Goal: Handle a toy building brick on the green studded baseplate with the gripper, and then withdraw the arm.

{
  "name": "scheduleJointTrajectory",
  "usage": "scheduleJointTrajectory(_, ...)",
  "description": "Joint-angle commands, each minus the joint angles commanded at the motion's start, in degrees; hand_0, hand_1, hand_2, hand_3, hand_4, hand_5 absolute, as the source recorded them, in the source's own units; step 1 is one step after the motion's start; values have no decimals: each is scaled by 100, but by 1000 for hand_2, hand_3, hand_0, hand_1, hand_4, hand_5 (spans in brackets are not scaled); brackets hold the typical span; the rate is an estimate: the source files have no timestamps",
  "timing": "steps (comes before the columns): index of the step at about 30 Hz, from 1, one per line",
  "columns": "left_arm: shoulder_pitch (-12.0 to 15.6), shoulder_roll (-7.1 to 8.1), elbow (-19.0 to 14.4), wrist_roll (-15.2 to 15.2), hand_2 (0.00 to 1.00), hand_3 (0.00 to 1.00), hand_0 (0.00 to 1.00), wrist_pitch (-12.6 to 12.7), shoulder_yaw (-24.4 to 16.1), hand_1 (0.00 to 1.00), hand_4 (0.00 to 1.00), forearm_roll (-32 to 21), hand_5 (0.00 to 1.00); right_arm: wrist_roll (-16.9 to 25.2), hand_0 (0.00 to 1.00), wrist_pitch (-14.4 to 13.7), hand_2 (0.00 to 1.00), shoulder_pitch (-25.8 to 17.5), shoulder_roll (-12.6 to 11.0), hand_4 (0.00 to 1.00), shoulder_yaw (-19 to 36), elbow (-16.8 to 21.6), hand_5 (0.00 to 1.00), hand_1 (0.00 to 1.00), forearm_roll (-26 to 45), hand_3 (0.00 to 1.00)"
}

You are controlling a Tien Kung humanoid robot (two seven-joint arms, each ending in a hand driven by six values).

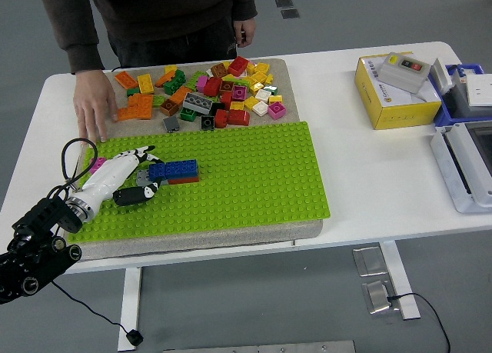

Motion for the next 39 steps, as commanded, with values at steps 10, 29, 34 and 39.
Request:
scheduleJointTrajectory(10, -9, 0, 8, 10, 998, 747, 998, 8, -41, 996, 550, -24, 469, 7, 598, -7, 672, 3, 6, 606, 7, -1, 998, 472, -6, 648)
scheduleJointTrajectory(29, -67, 15, -63, -47, 998, 802, 995, -88, 45, 998, 562, -2, 462, 22, 594, -33, 669, 19, 4, 605, 51, -6, 998, 467, -80, 647)
scheduleJointTrajectory(34, -88, 12, -58, -33, 998, 802, 995, -101, 35, 998, 562, 19, 462, 28, 594, -36, 669, 18, 4, 605, 52, -8, 998, 467, -86, 647)
scheduleJointTrajectory(39, -94, 4, -48, -19, 998, 817, 994, -108, 48, 998, 566, 15, 466, 36, 594, -40, 669, 18, 4, 605, 53, -9, 998, 466, -95, 647)
